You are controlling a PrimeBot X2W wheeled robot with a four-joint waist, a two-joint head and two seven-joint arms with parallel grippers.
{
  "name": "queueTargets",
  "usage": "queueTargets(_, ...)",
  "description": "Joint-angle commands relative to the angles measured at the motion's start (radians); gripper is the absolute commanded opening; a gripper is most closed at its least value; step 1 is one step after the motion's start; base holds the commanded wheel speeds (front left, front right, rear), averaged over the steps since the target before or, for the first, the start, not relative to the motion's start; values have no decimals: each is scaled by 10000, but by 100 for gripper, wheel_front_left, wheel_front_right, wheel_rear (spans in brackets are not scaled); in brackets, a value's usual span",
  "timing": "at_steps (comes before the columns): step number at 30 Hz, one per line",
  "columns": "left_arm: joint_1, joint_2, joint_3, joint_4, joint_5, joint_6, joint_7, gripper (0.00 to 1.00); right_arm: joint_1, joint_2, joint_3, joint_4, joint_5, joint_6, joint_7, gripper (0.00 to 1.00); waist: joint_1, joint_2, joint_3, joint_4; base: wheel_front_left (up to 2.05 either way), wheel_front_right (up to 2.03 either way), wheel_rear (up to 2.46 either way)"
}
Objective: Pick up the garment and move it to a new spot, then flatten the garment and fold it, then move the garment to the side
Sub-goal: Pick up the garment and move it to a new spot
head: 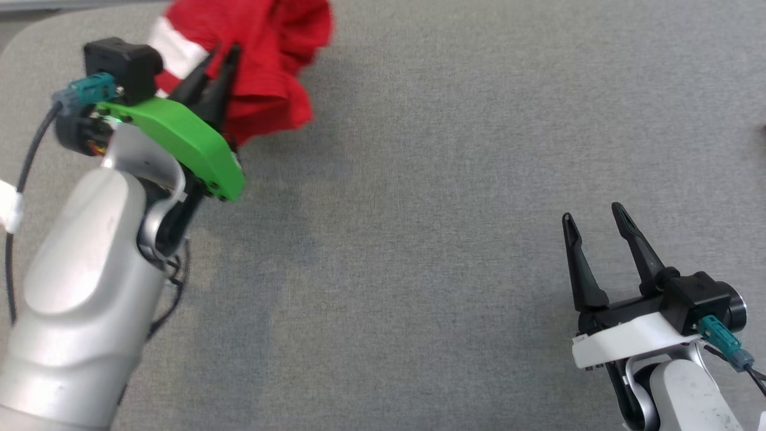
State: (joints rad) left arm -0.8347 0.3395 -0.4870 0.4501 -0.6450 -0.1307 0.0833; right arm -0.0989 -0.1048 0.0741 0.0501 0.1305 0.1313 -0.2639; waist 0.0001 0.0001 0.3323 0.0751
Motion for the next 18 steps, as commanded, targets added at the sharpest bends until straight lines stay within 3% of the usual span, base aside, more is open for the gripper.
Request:
queueTargets(1,575,-80,-70,-1093,-538,3,274,0,138,67,-90,-57,102,-10,-2,100,-1,-1,-1171,-775,0,0,0)
queueTargets(6,2265,-1027,-684,-5104,-2037,356,1403,0,184,295,-255,-114,173,-10,-2,100,-1,-1,-1155,-1432,0,0,0)
queueTargets(10,3220,-2039,-1511,-7042,-2847,844,1807,0,103,421,-395,-146,211,-8,-2,100,-1,-1,-982,-2001,0,0,0)
queueTargets(14,3903,-2607,-1712,-7464,-3889,1511,1612,0,88,501,-597,-192,285,-8,-2,100,-1,-1,-822,-2502,0,0,0)
queueTargets(18,4414,-2816,-1178,-6006,-5322,2275,1244,0,155,525,-633,-163,351,-7,-4,100,-1,-1,-633,-2928,0,0,0)
